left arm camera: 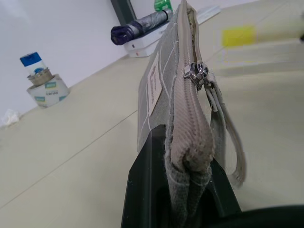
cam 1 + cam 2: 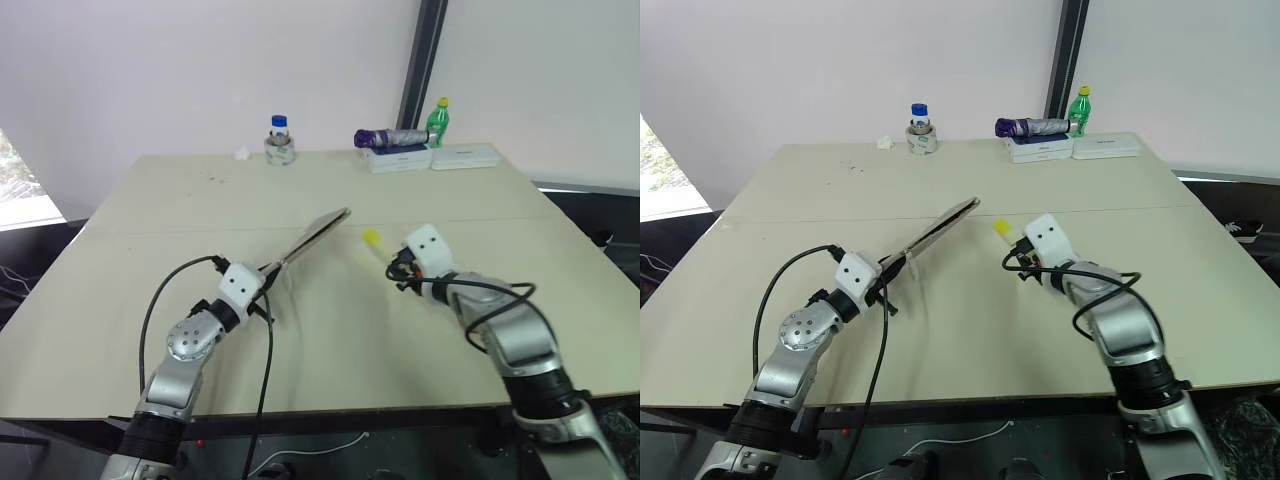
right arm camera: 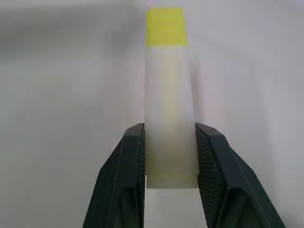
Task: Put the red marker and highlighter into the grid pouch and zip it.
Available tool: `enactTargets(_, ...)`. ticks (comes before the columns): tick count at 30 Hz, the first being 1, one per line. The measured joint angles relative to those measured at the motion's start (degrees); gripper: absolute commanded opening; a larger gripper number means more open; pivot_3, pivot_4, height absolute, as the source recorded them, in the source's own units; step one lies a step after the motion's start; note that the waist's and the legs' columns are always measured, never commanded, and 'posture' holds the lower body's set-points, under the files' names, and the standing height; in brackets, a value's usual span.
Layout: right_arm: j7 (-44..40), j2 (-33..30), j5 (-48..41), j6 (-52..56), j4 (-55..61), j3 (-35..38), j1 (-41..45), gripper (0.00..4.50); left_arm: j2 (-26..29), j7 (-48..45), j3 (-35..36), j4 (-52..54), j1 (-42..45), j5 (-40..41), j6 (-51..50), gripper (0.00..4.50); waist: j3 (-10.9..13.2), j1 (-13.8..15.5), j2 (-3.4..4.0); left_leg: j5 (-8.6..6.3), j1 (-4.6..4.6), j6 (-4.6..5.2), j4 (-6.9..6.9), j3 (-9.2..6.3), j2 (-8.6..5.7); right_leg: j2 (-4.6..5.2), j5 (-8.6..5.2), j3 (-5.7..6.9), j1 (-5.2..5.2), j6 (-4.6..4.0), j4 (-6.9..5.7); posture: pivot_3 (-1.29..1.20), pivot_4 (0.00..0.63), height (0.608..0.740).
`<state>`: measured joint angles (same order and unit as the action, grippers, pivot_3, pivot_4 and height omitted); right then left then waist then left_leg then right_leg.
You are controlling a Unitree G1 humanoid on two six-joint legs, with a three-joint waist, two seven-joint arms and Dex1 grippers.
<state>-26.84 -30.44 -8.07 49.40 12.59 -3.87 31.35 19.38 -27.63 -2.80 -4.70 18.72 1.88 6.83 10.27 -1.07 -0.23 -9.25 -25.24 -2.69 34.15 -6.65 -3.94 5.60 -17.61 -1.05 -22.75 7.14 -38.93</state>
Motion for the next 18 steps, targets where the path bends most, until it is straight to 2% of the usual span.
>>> enactTargets(5,-6.06,-1.86,-5.48,0.63,4.53,2.48,1.6,0.88,-0.4,-0.66,-0.28,-0.11,0.45,0.02,0.06,0.0,0.01,0.0,-0.01,0.0,0.0,0.0,0.0,-0.02,0.02,0.0,0.0,-0.01,0.01,0.0,0.0,0.0,0.15,0.736)
enactTargets(18,-6.42,-2.13,-6.74,1.43,4.86,1.62,2.81,0.88,-0.97,-0.82,-0.77,-0.08,0.06,0.02,0.05,0.0,0.01,0.27,-0.03,0.0,-0.01,0.0,0.01,-0.05,0.01,0.02,0.0,-0.01,0.02,0.0,0.03,0.0,0.15,0.736)
